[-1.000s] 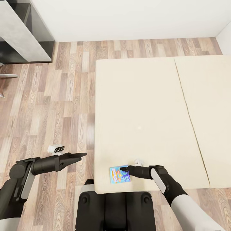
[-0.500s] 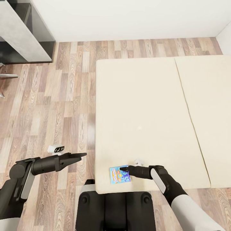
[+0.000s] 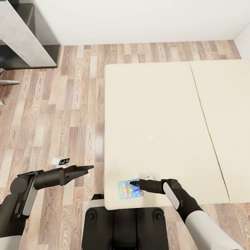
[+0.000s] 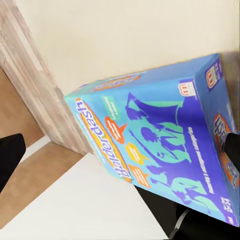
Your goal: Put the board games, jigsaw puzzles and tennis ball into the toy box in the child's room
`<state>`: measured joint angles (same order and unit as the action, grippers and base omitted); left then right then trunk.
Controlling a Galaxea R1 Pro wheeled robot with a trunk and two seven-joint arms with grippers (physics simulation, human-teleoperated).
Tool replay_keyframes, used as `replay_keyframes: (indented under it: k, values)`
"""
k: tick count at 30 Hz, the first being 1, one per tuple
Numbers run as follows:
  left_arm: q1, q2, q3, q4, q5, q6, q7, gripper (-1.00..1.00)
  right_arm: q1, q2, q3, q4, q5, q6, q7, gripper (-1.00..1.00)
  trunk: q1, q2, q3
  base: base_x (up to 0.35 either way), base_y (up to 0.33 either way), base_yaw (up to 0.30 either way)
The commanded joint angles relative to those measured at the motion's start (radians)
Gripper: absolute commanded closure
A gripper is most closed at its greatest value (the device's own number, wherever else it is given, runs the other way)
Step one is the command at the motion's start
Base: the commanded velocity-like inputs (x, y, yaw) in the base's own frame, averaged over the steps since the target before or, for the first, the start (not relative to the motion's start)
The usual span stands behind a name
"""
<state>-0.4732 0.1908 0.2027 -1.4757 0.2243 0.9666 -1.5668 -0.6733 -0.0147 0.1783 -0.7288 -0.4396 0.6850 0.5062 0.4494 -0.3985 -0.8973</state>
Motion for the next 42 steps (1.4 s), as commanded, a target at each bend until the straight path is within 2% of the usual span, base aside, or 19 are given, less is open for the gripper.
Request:
replay_keyframes:
  k: [1, 15, 42]
  values:
    - [0.0, 0.0, 0.0, 0.0, -0.001, 0.011, -0.004, -1.0, 0.0, -0.001, 0.003, -0.001, -0.013, 0.007, 0.0, -1.0, 0.001, -0.001, -0.001, 0.0, 0.112, 0.0]
    - [-0.001, -0.001, 0.0, 0.0, 0.0, 0.011, -0.004, -1.0, 0.0, -0.001, 0.003, -0.001, -0.013, 0.007, 0.001, -1.0, 0.001, -0.001, -0.001, 0.0, 0.141, 0.0]
    - [-0.001, -0.001, 0.0, 0.0, 0.0, 0.011, -0.004, -1.0, 0.0, -0.001, 0.003, -0.001, -0.013, 0.007, 0.001, -1.0, 0.001, -0.001, -0.001, 0.0, 0.004, 0.0]
